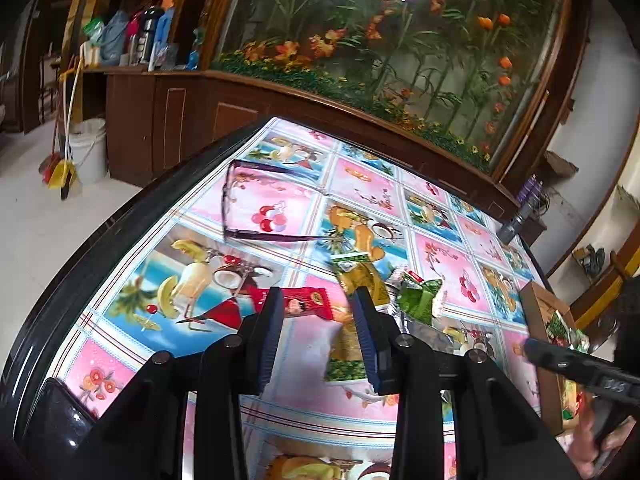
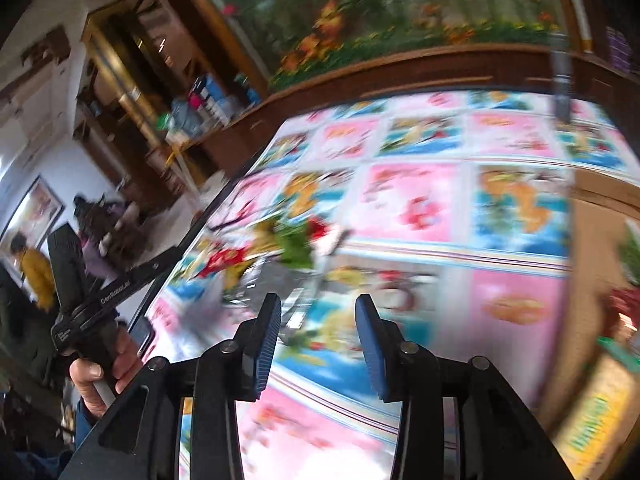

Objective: Organize snacks
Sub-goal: 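Open both tools to drop the packs into the box and withdraw, then grasp a yellow cracker pack with left tool while right tool grasps silver foil bag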

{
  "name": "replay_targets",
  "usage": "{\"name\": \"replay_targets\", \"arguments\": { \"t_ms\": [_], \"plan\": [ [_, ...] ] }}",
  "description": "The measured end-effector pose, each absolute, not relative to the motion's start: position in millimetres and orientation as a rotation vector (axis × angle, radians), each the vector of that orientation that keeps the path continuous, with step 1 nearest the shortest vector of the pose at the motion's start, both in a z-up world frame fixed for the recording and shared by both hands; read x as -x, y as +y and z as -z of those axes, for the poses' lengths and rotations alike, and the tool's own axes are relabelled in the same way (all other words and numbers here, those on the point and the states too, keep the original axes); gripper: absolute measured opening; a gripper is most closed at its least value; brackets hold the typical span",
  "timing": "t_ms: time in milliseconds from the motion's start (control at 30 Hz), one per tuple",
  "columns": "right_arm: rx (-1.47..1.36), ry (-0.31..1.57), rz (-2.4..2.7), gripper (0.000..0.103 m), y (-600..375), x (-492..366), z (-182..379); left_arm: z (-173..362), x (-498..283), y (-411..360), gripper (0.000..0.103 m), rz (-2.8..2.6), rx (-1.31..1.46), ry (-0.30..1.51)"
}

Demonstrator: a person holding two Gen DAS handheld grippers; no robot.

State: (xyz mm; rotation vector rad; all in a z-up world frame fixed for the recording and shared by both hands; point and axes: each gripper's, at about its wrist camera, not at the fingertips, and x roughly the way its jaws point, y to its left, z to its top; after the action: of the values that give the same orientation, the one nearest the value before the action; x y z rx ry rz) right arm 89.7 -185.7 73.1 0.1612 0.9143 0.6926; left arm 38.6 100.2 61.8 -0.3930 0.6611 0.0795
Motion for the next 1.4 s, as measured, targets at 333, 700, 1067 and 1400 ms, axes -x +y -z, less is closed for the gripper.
{"name": "replay_targets", "arguments": {
  "t_ms": [333, 700, 1067, 1400],
  "plan": [
    [-0.070, 1.012, -0.696, 0.044, -96.0, -143.3, -38.1, -53.1, -44.2, 105.3, 0.034, -0.083, 0.428, 0.705],
    [0.193, 0.976, -0.838, 0.076, -64.6, -87.0, -28.2, -55.0, -43.1, 104.2, 0.034, -0.078, 0.433, 0.692],
    [0.281, 0.938, -0.608, 0.063, -84.6, -71.0, -17.7, -47.6, -50.1, 87.0, 0.036, -0.013, 0.377, 0.749],
    [-0.057, 0.974, -0.536, 0.063, -173.6, -90.8, -22.1, -26.7, -65.0, 43.2, 0.057, 0.030, 0.182, 0.859]
  ]
}}
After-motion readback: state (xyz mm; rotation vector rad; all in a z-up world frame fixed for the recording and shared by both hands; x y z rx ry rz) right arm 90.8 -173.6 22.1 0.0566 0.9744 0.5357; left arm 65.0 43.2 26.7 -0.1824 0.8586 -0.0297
